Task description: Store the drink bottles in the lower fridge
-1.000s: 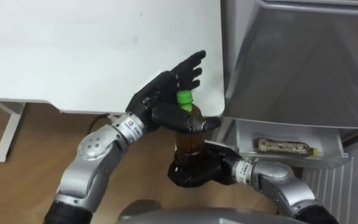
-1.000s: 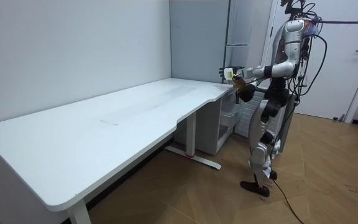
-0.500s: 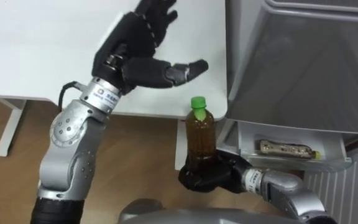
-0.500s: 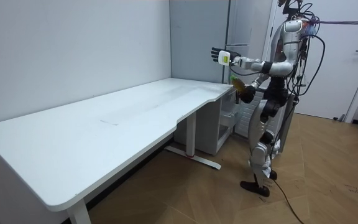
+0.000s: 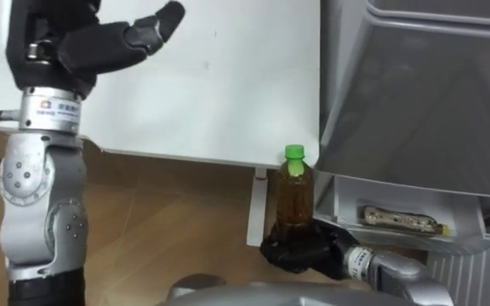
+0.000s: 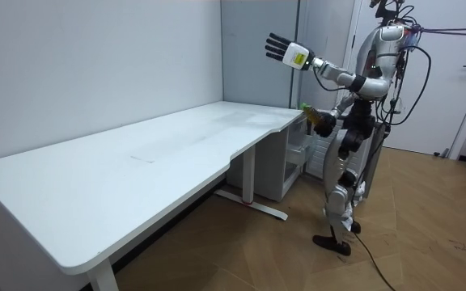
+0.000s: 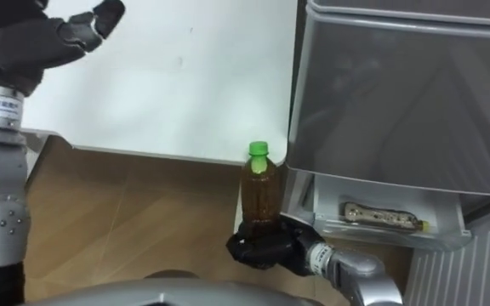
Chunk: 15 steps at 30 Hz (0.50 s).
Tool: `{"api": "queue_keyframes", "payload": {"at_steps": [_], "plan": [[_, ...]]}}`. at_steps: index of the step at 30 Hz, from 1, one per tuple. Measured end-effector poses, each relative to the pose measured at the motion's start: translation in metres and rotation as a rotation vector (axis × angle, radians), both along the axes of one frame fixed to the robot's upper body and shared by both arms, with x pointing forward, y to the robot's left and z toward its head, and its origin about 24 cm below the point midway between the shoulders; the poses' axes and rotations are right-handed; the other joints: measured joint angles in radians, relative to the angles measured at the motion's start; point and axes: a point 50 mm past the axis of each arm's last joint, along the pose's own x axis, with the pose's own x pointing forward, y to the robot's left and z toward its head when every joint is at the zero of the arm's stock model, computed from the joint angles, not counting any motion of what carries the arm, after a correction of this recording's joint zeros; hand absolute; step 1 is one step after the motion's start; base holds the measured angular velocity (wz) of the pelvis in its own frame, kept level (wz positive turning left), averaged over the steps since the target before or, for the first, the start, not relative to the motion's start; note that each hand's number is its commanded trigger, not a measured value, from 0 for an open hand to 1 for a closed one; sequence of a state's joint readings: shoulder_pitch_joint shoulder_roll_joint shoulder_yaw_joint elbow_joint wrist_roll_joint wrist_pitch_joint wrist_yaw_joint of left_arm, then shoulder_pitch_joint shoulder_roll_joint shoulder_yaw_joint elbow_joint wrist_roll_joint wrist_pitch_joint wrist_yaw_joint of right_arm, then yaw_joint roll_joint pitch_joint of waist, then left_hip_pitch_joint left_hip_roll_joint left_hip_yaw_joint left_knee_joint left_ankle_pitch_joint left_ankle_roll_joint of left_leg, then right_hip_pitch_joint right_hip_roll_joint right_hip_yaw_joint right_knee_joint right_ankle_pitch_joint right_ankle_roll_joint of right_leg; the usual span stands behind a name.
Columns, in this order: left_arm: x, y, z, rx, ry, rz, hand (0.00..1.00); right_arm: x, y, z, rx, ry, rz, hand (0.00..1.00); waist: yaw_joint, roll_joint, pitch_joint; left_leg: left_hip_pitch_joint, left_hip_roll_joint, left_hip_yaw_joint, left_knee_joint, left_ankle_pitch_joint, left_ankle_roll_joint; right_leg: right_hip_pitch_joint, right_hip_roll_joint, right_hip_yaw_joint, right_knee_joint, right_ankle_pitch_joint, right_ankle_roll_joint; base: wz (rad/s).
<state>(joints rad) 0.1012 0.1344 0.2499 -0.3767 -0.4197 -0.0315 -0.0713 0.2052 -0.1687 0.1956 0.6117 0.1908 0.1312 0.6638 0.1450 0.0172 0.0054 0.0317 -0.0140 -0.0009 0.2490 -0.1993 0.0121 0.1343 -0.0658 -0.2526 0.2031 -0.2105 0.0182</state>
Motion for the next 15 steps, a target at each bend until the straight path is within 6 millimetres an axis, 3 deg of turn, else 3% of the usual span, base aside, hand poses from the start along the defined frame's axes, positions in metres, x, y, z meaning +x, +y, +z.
{"api": "queue_keyframes", "payload": {"at_steps": [6,9,11,15], "plan": [[-0.016,0.043,-0.012,-0.054,0.069,0.311,0.00,-0.014,-0.021,-0.003,-0.051,0.022,-0.122,1.00,0.006,-0.002,-0.0007,0.016,-0.003,0.000,-0.012,0.000,0.000,0.013,0.002,0.003,-0.019,-0.002,0.002,-0.01],[-0.026,0.065,-0.029,-0.081,0.148,0.476,0.00,-0.022,-0.033,-0.005,-0.089,0.041,-0.223,1.00,0.018,-0.001,-0.0002,0.031,-0.003,0.006,-0.021,0.000,-0.001,0.024,0.002,0.001,-0.030,-0.002,0.003,0.00],[-0.036,0.081,-0.055,-0.120,0.254,0.595,0.00,-0.033,-0.039,-0.007,-0.128,0.070,-0.252,1.00,0.028,0.000,-0.0016,0.033,-0.004,0.004,-0.029,0.000,-0.001,0.025,0.001,-0.001,-0.034,-0.002,0.003,0.00],[-0.055,0.089,-0.097,-0.171,0.457,0.727,0.00,-0.041,-0.044,-0.009,-0.167,0.098,-0.296,1.00,0.024,-0.006,-0.0024,0.030,-0.006,-0.005,-0.029,-0.001,-0.001,0.024,0.001,-0.002,-0.036,-0.004,0.005,0.03]]}}
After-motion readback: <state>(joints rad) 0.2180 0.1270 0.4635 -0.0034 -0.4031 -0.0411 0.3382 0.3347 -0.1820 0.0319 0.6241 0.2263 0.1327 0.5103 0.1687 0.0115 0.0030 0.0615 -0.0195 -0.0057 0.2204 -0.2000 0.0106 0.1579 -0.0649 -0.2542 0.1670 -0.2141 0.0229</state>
